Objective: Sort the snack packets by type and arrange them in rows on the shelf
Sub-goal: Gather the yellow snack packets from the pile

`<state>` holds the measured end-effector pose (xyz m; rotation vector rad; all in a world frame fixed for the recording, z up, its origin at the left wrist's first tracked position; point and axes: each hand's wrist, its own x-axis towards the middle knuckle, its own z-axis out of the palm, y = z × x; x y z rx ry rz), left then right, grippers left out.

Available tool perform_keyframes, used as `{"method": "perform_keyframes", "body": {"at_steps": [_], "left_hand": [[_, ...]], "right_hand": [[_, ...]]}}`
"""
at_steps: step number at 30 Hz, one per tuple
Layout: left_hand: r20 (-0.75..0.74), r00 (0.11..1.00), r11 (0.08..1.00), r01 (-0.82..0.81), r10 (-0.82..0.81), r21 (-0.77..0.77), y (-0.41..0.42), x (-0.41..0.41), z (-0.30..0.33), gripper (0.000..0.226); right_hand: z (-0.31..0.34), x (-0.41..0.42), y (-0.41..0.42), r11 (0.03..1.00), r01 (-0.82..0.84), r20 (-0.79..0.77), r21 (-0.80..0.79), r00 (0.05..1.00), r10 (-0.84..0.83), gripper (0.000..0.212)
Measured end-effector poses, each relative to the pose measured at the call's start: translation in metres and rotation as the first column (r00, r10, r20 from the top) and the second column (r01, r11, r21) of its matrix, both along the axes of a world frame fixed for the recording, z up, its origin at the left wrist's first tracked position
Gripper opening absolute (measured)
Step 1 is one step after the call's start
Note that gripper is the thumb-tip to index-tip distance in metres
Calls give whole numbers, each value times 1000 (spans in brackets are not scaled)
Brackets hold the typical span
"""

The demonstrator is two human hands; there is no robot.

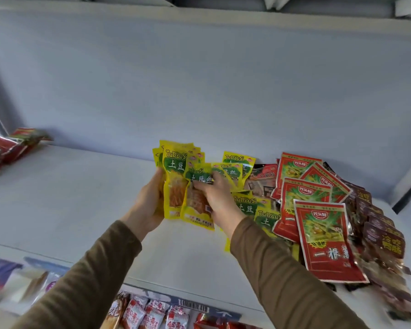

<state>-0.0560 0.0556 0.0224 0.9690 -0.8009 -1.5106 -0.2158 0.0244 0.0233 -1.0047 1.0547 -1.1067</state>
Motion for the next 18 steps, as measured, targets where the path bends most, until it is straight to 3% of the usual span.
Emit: {"method": "perform_keyframes", "body": {"at_steps": [2,5,8,11,14,16,18], "left_hand": [[13,992,989,127,-127,-79,4,11,2,83],[165,962,973,228,-219,-36,14,32,10,83],[243,963,992,122,-115,-16,16,54,10,75],[251,968,997,49,-32,-62,17,78,10,63],[235,972,998,21,-6,-63,18,121,12,56],[226,974,1000,-3,7,-17,19,158,11,52],[238,971,1000,-2,-4,29,20,199,10,36]], "right_hand": [[-3,15,4,999,33,-1,-29,999,-33,33],[-3,39,10,987,87,-47,-135,994,-95,30],[-1,72,15,954,114,-172,-278,971,-166,30],[2,107,19,928,134,-162,-348,966,-200,33],[6,142,17,962,20,-128,-272,990,-57,38],[2,164,8,976,-31,-297,-214,954,-35,60],[-5,190,0,989,-121,-285,-84,954,92,89]]}}
